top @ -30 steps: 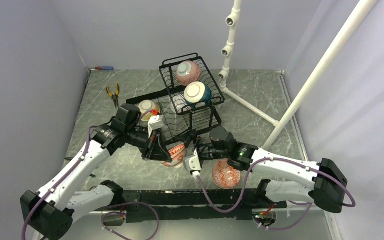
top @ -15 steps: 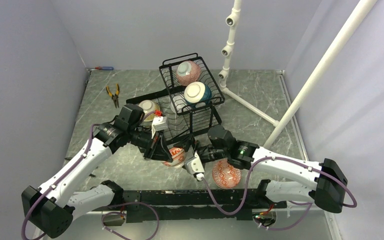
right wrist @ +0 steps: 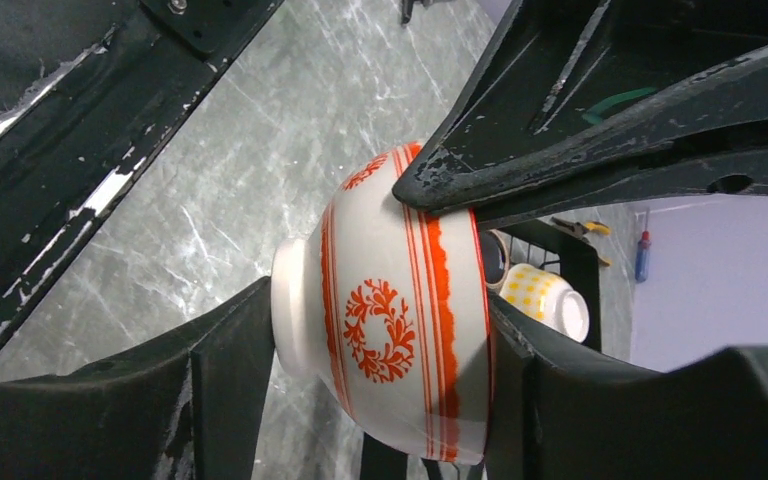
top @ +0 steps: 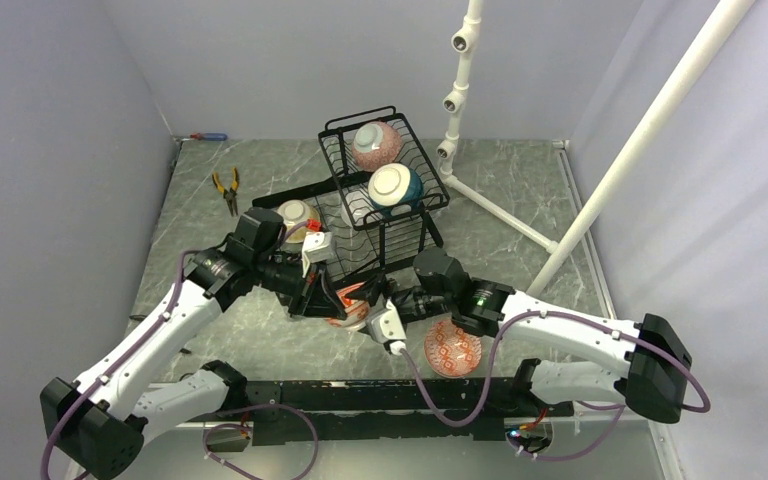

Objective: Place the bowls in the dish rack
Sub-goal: Turn the bowl upside down on the dish rack.

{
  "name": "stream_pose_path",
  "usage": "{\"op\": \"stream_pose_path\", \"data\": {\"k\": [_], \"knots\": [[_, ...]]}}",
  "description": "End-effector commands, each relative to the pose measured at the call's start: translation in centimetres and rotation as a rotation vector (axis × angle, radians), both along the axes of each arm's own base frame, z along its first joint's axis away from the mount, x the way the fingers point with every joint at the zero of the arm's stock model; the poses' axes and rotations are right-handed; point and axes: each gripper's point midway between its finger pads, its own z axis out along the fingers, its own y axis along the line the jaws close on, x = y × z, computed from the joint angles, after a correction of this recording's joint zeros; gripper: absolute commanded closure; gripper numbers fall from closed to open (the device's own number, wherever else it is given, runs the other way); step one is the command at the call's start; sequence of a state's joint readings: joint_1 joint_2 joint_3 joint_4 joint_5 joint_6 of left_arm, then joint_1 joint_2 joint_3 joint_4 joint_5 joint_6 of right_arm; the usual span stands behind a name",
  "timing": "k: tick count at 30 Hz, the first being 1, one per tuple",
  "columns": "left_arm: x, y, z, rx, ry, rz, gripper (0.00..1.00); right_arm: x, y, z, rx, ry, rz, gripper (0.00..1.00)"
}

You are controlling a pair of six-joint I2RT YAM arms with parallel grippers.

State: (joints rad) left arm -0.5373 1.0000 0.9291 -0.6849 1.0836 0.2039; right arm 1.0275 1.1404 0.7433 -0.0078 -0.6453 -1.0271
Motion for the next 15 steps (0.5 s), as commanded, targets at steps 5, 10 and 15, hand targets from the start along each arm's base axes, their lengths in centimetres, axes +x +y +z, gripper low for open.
{"op": "stream_pose_path", "data": {"k": [5,10,15], "knots": [[-0.9,-0.3,2.3,-0.098,-0.066,-0.073,0.97,0.9,0.9,0.9,0.041,-0.043,-0.023,0.30],[-1.0,-0.2,2.4,-0.097,-0.071,-0.085,0.97,1.4,0.6,0.3,0.018,-0.065,-0.040,0.14],[-1.0,-0.3,2.4,-0.101,-0.075,-0.096,0.98,1.5,0.6,0.0,-0.007,-0.072,-0.039,0.35]]}}
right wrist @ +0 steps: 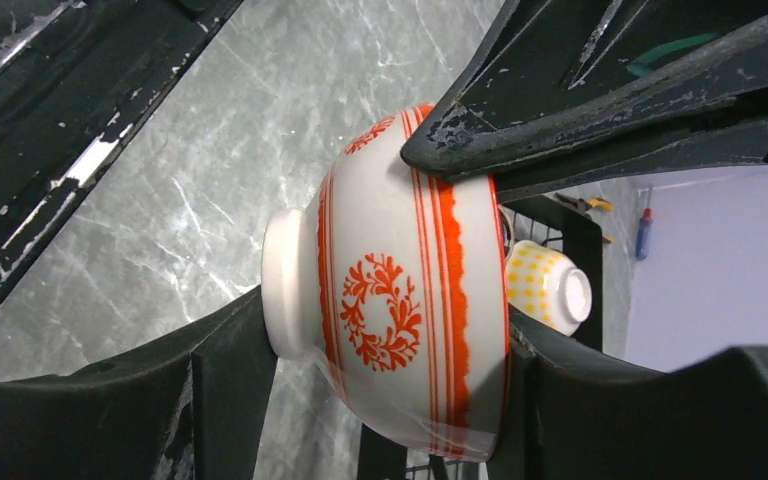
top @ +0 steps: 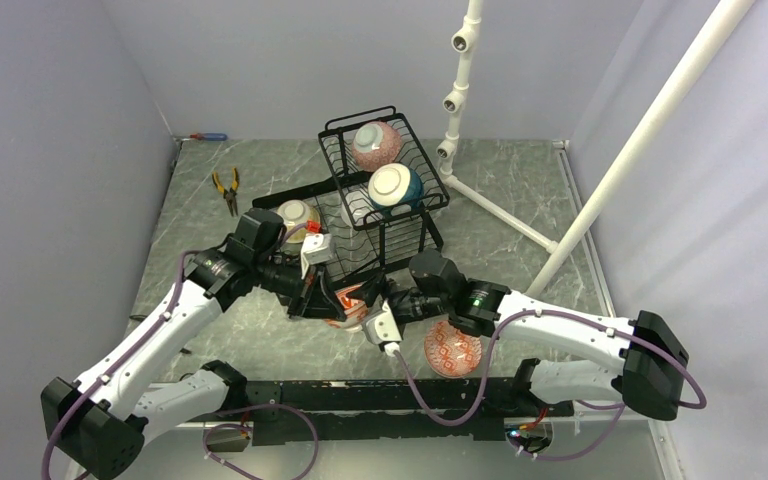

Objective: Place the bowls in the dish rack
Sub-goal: Turn the bowl upside down on the dish rack.

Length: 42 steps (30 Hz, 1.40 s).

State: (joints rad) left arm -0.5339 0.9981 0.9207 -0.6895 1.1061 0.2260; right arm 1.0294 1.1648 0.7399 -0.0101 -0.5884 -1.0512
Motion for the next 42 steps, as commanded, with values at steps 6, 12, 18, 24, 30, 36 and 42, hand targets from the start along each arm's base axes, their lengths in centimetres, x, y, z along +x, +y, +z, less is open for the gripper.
{"op": "stream_pose_path", "data": {"k": [6,12,18,24,30,36,42], "knots": [[-0.7,-0.4,2.7,-0.094,-0.087,-0.080,0.97,0.8,0.3,0.7,0.004,-0.055,-0.014,0.31],[-0.4,-0.5,2.7,-0.097,-0.105,-0.070,0.97,0.8,0.2,0.6,-0.006,-0.050,-0.017,0.98],[0.5,-0.5,2.2,-0.084,-0.143,-0.039,0.59,0.7,0.3,1.0,0.033,-0.033,-0.029,1.00],[2.0,0.0,1.7,-0.048,-0.258,0.057,0.07,1.2,-0.2,1.2,0.054,0.035,-0.082,1.00],[3.9,1.1,2.5,-0.059,-0.440,0.208,0.06,2.1,-1.2,1.8,0.127,0.121,-0.172,1.00],[5.3,1.9,3.7,-0.122,-0.599,0.330,0.06,2.7,-1.8,4.0,0.220,0.237,-0.263,1.00],[5.2,1.5,3.1,-0.110,-0.659,0.290,0.06,2.7,-1.8,5.5,0.258,0.301,-0.288,1.00]]}}
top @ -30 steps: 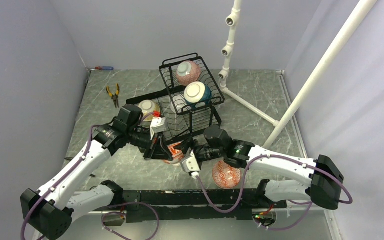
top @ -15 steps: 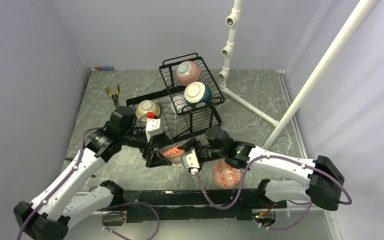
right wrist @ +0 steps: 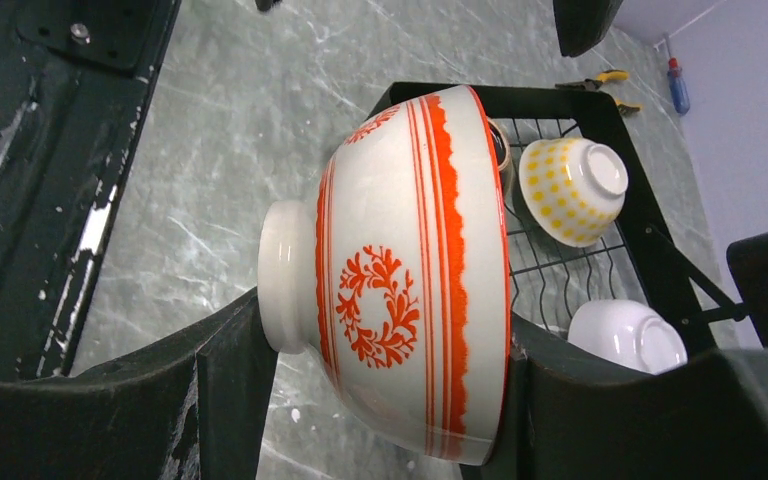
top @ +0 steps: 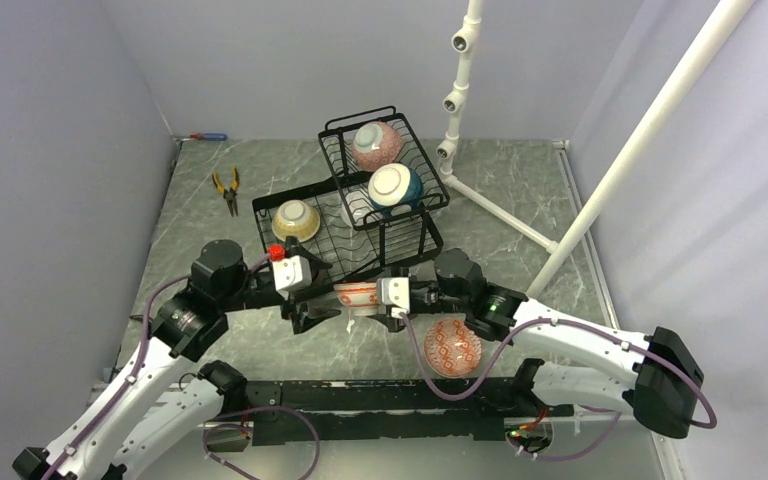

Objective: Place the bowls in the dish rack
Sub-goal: Turn the bowl upside down on the dish rack.

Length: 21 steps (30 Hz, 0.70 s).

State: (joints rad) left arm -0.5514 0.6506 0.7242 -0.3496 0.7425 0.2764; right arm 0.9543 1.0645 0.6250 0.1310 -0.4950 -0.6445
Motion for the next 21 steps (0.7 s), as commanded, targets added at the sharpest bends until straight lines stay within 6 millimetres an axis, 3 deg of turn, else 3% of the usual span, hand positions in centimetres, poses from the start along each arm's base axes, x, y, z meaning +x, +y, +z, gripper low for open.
{"op": "stream_pose_path", "data": {"k": [1,11,21], "knots": [[1.0,-0.6,0.9,0.007,-0.110,-0.001,0.06,0.4,0.9,5.6,0.169,-0.004,-0.030,1.00],[1.8,-2.1,-1.6,0.139,-0.183,-0.009,0.06,0.4,1.6,6.1,0.180,0.046,-0.021,1.00],[0.9,-3.3,-3.5,0.161,-0.283,-0.090,0.06,0.3,2.0,6.3,0.182,0.069,-0.011,1.00]]}}
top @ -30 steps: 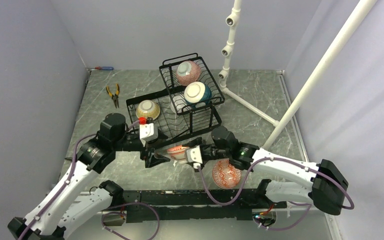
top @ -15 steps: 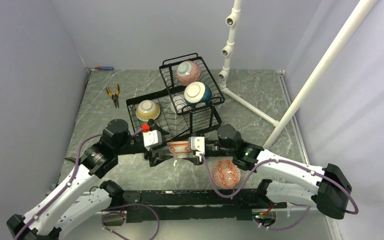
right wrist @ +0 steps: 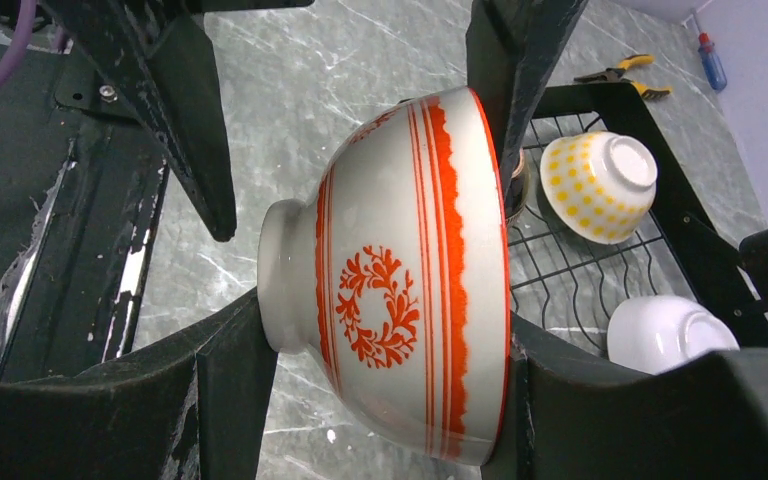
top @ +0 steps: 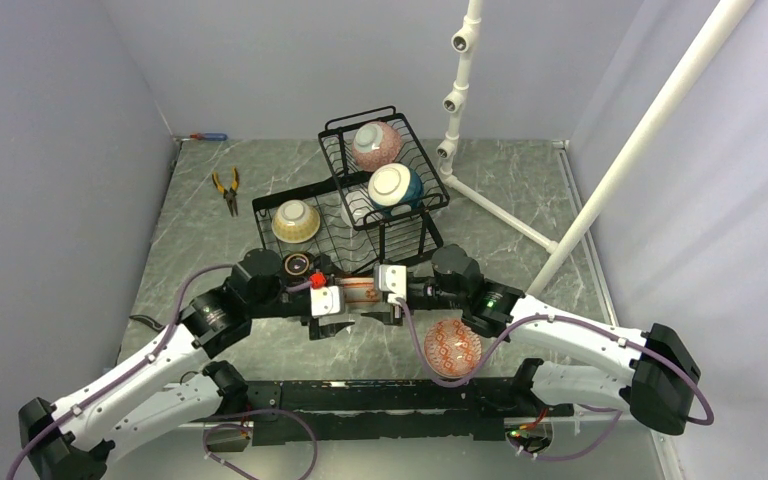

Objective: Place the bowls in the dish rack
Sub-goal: Turn the bowl upside down on the dish rack.

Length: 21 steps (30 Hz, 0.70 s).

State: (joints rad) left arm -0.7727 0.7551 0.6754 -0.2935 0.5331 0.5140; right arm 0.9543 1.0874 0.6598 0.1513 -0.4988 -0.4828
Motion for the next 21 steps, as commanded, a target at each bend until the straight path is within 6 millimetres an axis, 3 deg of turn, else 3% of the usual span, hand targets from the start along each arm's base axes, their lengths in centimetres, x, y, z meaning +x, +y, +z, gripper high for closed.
{"op": "stream_pose_path", "data": {"k": [1,8,16,19,21], "knots": [[0.5,-0.6,0.2,0.005,-0.095,-0.017,0.06,0.5,1.2,5.3,0.141,-0.073,0.014,1.00],[1.4,-1.4,-0.4,0.025,-0.133,0.006,0.07,0.2,1.2,4.9,0.125,-0.077,0.030,1.00],[1.3,-1.8,0.2,-0.004,-0.117,0.005,0.27,0.2,0.9,4.5,0.112,-0.081,0.030,1.00],[1.1,-1.8,0.1,0.004,-0.111,-0.005,0.46,0.2,0.8,4.3,0.102,-0.084,0.030,1.00],[1.1,-1.7,-0.2,0.026,-0.103,-0.010,0.71,0.2,0.7,4.1,0.098,-0.086,0.028,1.00]]}}
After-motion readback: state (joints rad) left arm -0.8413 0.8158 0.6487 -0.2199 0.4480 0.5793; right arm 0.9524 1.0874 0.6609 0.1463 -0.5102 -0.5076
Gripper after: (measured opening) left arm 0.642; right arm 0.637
